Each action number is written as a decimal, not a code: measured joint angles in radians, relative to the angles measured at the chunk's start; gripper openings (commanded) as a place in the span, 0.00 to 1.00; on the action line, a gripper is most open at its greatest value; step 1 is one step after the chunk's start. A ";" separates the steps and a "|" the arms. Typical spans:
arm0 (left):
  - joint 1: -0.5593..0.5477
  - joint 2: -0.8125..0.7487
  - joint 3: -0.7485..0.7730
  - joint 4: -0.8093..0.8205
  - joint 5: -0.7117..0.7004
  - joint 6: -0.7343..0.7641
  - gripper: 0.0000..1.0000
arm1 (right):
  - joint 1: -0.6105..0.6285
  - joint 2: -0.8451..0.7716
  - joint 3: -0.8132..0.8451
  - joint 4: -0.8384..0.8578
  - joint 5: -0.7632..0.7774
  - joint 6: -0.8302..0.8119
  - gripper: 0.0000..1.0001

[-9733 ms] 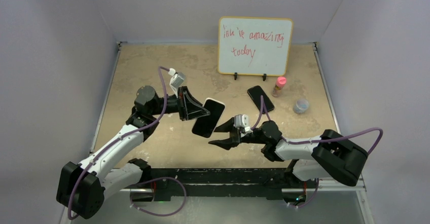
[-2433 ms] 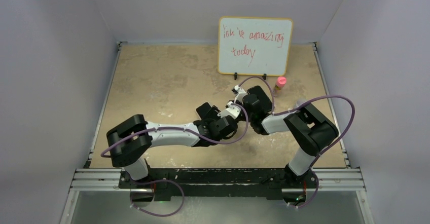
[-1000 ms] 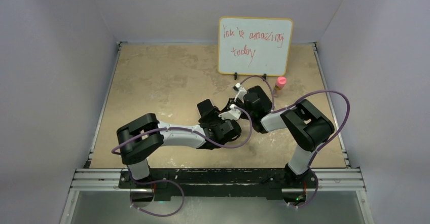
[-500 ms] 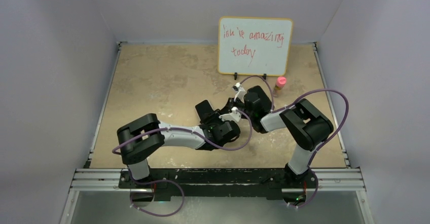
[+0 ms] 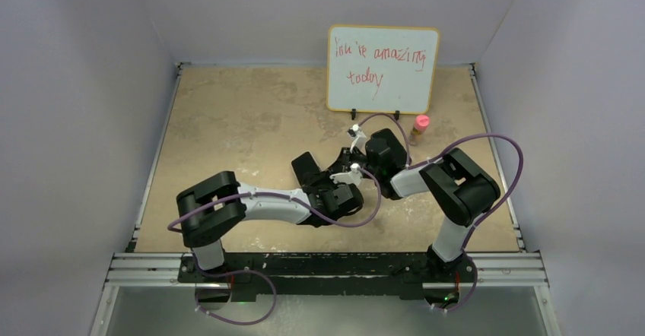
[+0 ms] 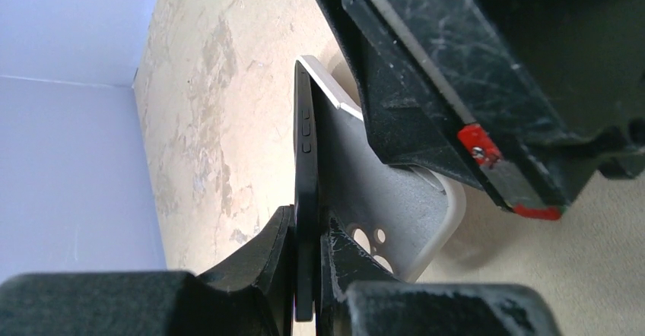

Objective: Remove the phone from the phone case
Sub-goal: Remove the phone case from the phone, then place the phone at the center of the board, then place the phone case at the center of the board.

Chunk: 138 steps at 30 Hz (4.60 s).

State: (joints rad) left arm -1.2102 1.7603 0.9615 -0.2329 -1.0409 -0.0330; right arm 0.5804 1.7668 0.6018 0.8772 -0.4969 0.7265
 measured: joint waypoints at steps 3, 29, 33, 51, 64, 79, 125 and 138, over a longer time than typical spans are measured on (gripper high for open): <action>-0.007 -0.005 0.012 -0.046 0.006 -0.023 0.00 | 0.000 0.000 0.000 -0.013 -0.005 0.000 0.00; 0.103 -0.169 0.174 -0.416 0.082 -0.298 0.00 | -0.005 -0.023 -0.002 -0.098 0.150 -0.068 0.00; 0.186 -0.153 0.179 -0.488 0.049 -0.344 0.00 | -0.005 -0.051 -0.002 -0.108 0.170 -0.081 0.00; 0.463 0.143 0.226 -0.494 -0.038 -0.330 0.00 | -0.005 -0.092 -0.013 -0.129 0.198 -0.100 0.00; 0.572 0.302 0.318 -0.363 -0.012 -0.216 0.33 | -0.005 -0.092 -0.013 -0.131 0.197 -0.100 0.00; 0.628 0.333 0.372 -0.233 0.052 -0.148 0.65 | -0.005 -0.092 -0.013 -0.132 0.196 -0.106 0.00; 0.630 -0.412 -0.307 0.280 1.014 -0.825 0.71 | -0.006 -0.116 -0.014 -0.123 0.201 -0.137 0.00; 0.533 -0.359 -0.346 0.459 1.052 -0.968 0.31 | -0.005 -0.123 -0.023 -0.116 0.205 -0.143 0.00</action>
State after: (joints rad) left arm -0.6773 1.4014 0.6151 0.2264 0.0109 -1.0008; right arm 0.5751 1.6436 0.5785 0.7616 -0.2916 0.5835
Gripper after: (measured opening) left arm 0.456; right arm 0.007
